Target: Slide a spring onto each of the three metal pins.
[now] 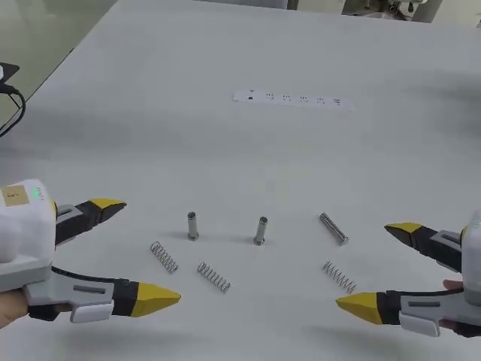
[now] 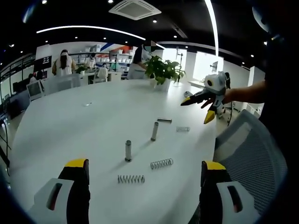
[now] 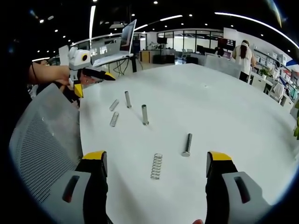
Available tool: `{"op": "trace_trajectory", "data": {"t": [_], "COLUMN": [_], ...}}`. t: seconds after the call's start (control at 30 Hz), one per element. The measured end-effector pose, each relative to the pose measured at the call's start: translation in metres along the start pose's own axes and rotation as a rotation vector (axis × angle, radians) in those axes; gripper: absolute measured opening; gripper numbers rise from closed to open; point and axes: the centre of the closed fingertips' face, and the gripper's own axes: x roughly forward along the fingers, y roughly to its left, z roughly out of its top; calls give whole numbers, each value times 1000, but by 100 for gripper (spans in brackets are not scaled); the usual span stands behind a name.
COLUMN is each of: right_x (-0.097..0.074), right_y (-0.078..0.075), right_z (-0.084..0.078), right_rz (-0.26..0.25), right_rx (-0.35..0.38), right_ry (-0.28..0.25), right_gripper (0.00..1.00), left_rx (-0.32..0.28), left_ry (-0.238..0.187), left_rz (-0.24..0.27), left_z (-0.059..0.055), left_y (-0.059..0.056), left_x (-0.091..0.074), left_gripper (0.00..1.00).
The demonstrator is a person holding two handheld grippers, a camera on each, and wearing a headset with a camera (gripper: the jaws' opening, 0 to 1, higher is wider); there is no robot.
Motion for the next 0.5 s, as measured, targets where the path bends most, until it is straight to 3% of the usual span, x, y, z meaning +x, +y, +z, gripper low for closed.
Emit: {"op": "trace_trajectory", "data": {"t": [0.27,0.5], "right_x": [4,13], "right_y": [0,3], "right_z": [1,11], "right_rz": [16,40], "right_rx": [0,-47], "right_ry": [16,32], "right_gripper": [87,84], "left_rx": [0,0], "left_ry": [4,0], "left_rz": [7,14], "left_z": [0,0], "left_y": [3,3], "left_x": [-3,-4], "left_gripper": [97,96]}}
